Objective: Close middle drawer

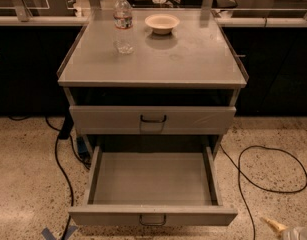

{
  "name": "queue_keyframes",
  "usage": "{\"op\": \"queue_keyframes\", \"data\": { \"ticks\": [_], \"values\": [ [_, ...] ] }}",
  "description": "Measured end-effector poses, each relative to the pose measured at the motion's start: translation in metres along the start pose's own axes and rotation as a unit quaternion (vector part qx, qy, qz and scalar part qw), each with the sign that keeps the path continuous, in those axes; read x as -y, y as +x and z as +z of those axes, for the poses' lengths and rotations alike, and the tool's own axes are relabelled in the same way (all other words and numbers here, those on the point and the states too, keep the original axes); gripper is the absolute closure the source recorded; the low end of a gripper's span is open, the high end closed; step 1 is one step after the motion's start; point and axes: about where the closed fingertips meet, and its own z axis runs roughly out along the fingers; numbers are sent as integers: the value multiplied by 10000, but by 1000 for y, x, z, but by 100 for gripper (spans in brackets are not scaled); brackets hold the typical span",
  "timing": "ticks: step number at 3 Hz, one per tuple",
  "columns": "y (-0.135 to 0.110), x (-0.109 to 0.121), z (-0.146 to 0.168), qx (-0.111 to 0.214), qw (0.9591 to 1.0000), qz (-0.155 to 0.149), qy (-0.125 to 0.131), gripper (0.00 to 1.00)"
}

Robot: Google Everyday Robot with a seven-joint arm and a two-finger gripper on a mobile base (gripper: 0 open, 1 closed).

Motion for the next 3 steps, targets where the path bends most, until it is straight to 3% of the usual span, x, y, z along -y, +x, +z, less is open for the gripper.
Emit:
{"op": "queue_keyframes", "data": {
  "ticks": [1, 2, 3],
  "values": [
    [1, -9, 15, 61, 10000, 7, -50, 0],
    [3, -6, 67, -62, 9994, 251, -215, 0],
    [3, -6, 67, -62, 9994, 251, -216, 0]
  ]
}}
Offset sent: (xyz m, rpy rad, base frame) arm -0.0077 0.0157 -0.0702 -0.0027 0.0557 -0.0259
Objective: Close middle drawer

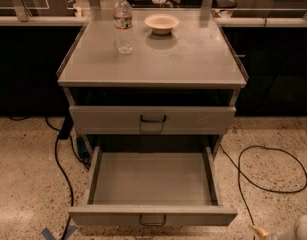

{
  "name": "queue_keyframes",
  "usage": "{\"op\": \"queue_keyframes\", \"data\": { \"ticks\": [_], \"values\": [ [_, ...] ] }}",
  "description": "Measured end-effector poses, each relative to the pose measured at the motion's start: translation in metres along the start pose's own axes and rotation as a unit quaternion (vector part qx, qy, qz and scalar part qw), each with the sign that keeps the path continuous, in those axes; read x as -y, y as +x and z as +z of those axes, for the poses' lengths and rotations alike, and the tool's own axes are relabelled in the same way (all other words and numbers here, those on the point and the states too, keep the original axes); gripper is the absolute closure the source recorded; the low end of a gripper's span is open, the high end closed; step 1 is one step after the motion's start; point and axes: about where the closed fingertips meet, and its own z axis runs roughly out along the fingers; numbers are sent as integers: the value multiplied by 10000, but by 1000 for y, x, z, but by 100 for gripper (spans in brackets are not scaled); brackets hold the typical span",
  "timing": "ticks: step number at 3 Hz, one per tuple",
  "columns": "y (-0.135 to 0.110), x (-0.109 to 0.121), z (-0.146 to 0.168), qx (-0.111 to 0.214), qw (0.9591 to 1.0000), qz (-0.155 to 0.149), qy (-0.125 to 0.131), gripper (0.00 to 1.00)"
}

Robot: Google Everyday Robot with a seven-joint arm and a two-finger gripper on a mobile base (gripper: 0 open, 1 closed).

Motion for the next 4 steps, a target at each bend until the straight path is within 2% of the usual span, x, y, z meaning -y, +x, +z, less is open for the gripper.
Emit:
{"op": "queue_keyframes", "data": {
  "ticks": [3, 4],
  "values": [
    [-9, -18, 59, -102, 9972, 44, -736, 0],
    [-20, -20, 85, -139, 9952, -83, -963, 0]
  ]
}}
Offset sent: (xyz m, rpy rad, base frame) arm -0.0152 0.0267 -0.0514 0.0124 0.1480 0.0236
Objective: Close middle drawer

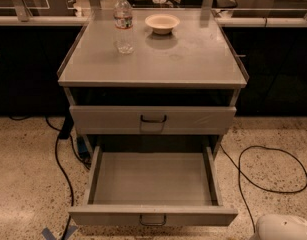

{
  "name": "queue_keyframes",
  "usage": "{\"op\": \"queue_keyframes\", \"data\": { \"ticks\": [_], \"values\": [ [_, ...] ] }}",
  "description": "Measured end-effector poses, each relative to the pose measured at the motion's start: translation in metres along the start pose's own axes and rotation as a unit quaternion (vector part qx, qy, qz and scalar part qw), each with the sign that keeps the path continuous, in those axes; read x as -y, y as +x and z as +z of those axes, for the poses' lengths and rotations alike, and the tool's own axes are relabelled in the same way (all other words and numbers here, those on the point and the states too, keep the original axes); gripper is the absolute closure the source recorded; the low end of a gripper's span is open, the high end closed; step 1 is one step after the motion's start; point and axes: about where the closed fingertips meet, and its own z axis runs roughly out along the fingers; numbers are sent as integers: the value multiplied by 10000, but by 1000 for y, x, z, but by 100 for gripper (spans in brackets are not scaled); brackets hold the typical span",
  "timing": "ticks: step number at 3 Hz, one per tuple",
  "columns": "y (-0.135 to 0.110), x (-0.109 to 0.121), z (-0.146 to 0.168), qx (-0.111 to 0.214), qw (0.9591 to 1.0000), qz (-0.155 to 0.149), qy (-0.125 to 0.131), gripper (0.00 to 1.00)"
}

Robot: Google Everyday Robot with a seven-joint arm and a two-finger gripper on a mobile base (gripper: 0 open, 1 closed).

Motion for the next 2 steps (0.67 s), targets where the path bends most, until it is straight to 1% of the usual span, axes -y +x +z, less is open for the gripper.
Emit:
{"op": "queue_keyframes", "data": {
  "ticks": [1, 2],
  "values": [
    [0, 0, 0, 0, 10000, 0, 0, 0],
    [-14, 3, 5, -24, 9998, -182, -18, 0]
  ]
}}
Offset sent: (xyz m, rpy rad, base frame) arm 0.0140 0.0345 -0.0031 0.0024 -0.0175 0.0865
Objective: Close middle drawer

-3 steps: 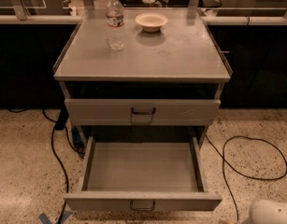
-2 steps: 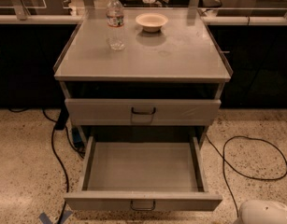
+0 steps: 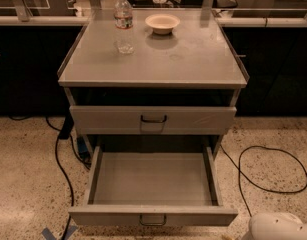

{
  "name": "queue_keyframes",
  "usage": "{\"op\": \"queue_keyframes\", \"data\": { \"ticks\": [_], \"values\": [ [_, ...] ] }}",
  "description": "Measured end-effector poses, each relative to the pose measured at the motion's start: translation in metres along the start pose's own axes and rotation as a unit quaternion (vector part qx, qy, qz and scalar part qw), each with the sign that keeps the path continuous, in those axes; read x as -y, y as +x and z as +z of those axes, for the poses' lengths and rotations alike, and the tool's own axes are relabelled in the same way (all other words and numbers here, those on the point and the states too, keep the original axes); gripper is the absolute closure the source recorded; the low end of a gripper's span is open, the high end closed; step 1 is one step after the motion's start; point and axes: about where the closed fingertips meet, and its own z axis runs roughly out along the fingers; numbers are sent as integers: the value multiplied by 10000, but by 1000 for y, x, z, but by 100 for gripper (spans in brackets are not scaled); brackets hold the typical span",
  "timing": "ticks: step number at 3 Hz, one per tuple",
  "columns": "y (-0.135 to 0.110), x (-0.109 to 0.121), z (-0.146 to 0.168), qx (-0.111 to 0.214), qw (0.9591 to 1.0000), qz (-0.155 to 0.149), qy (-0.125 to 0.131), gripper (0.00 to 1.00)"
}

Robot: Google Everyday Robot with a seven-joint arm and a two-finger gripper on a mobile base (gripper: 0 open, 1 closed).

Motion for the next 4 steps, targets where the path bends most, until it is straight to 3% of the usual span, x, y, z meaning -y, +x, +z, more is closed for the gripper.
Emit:
{"op": "queue_keyframes", "data": {
  "ticks": [1, 2, 4],
  "values": [
    [-16, 12, 8, 50, 9999, -143, 60, 0],
    [-35, 30, 19, 126, 9993, -216, 281, 0],
    [-61, 63, 29, 398, 9979, -93, 498, 0]
  ]
}}
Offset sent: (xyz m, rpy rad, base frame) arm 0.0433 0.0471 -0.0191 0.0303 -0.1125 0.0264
